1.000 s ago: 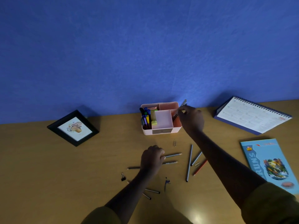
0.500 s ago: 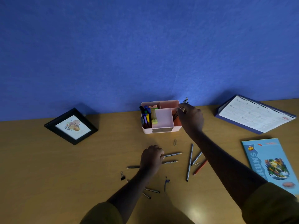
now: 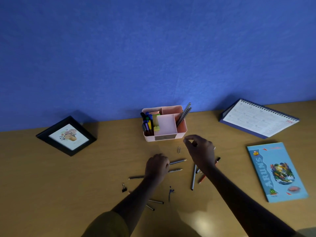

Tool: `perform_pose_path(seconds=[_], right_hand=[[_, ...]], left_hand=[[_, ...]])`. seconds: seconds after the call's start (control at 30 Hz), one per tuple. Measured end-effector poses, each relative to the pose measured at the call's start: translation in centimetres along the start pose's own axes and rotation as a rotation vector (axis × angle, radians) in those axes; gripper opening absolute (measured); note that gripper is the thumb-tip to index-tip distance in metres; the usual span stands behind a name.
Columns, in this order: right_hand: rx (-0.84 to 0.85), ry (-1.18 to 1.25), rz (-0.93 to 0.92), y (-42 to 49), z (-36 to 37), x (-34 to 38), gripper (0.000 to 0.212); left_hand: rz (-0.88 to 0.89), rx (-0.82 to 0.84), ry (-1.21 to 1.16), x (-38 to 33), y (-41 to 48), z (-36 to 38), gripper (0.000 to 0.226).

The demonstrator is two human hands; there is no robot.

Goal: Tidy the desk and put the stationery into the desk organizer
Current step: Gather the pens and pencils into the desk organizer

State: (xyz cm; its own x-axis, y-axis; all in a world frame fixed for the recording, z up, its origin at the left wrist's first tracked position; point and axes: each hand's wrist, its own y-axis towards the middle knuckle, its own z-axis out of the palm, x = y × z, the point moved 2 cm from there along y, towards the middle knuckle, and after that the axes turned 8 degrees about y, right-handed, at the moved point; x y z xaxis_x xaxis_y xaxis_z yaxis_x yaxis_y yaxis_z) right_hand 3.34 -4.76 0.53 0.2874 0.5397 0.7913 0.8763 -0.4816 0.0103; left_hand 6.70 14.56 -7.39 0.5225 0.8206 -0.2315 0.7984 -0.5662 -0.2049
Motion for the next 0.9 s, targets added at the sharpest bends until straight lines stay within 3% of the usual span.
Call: perform_pose_path(seconds=[0.23,0.33,0.47,0.63,0.9], right_hand=[[0.077,0.113,0.141,-2.6,0.1,-2.6,0.011],[0.102,0.207,0.339,-2.8,-0.2,-3.0,0.022],[0.137,0.574,0.62,-2.3,-0.5,-2.9,0.026],[0.119,0.66,0.557,-2.1,-1.9,-1.8,0.014],[0.118,0.401,0.248,0.7,-5.7,1.2,0.004]], left_hand=[[-0.043,-0.017,-0.059,0.1,0.0,-0.6,0.017],[-0.08,-0.053,-0.168,-0.2,-0.3,-0.9,0.018],[-0.048,-0.135,-0.317,-1.1,-0.9,-1.7,0.015],[-0.01,-0.234,-0.399,-1.8,-1.1,-2.7,0.015],[-0.012,-0.362,-0.402,-2.6,-0.9,-4.6,0.018]])
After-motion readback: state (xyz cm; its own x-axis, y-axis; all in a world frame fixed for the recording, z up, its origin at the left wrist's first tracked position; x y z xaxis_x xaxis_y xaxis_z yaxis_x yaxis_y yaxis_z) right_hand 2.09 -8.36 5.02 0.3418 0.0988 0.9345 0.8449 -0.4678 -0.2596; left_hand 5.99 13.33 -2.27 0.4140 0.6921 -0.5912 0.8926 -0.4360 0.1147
